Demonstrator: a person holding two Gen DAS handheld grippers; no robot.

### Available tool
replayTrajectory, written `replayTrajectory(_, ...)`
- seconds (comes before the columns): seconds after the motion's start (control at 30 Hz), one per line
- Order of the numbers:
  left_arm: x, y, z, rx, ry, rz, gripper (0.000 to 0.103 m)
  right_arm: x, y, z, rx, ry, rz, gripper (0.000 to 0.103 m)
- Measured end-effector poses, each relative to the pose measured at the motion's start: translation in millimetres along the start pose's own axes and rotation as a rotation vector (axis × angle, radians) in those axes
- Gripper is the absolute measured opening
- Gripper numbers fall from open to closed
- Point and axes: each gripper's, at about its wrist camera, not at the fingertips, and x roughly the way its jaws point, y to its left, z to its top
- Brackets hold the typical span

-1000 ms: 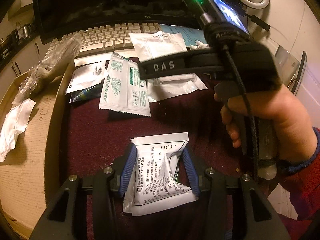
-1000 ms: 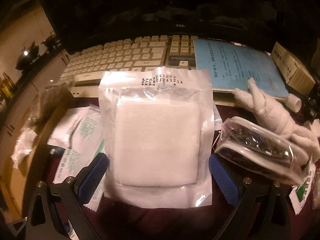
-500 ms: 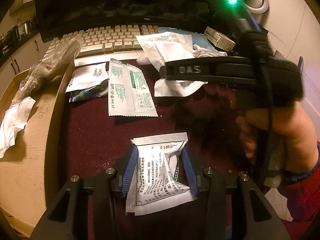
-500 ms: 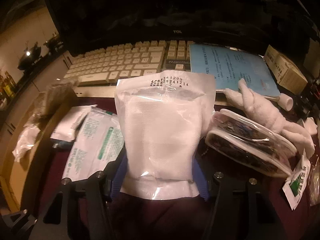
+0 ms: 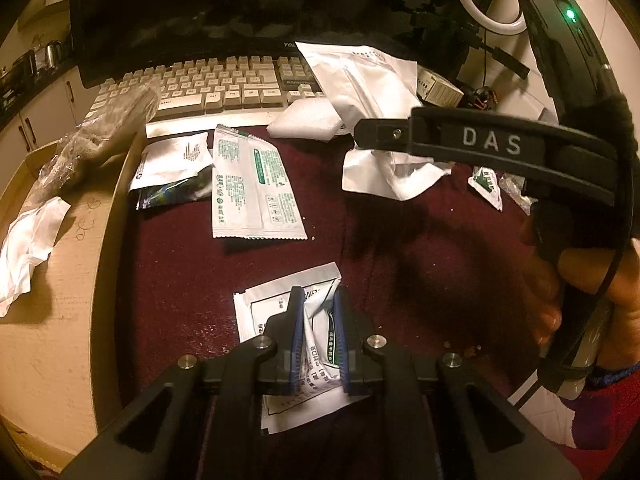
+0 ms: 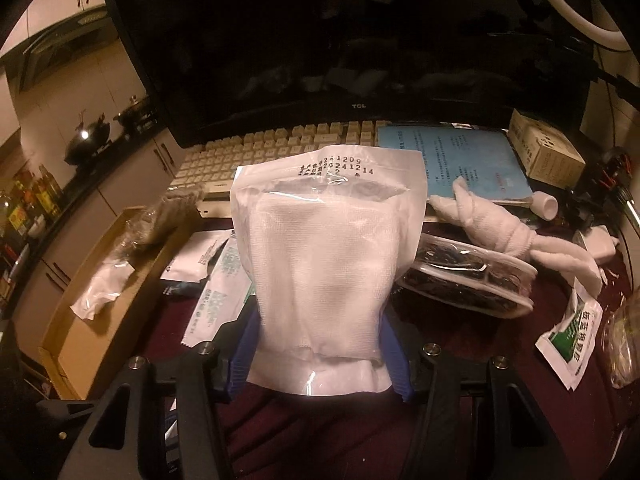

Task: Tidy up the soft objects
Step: 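Carry the sachet and gauze pack into the cardboard tray and release both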

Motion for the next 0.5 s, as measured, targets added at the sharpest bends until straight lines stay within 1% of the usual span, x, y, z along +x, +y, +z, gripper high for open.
replayTrajectory(0.27,-10,2,0,0.001,-0.026,-0.014,0.014,-6,-6,-3,0.021,-0.009,0.009,0.06)
replayTrajectory(0.5,-32,2,9,0.002,-0.073,-0.02,0.014,-13,-6,-4,0.026,-0.018,0.02,0.06)
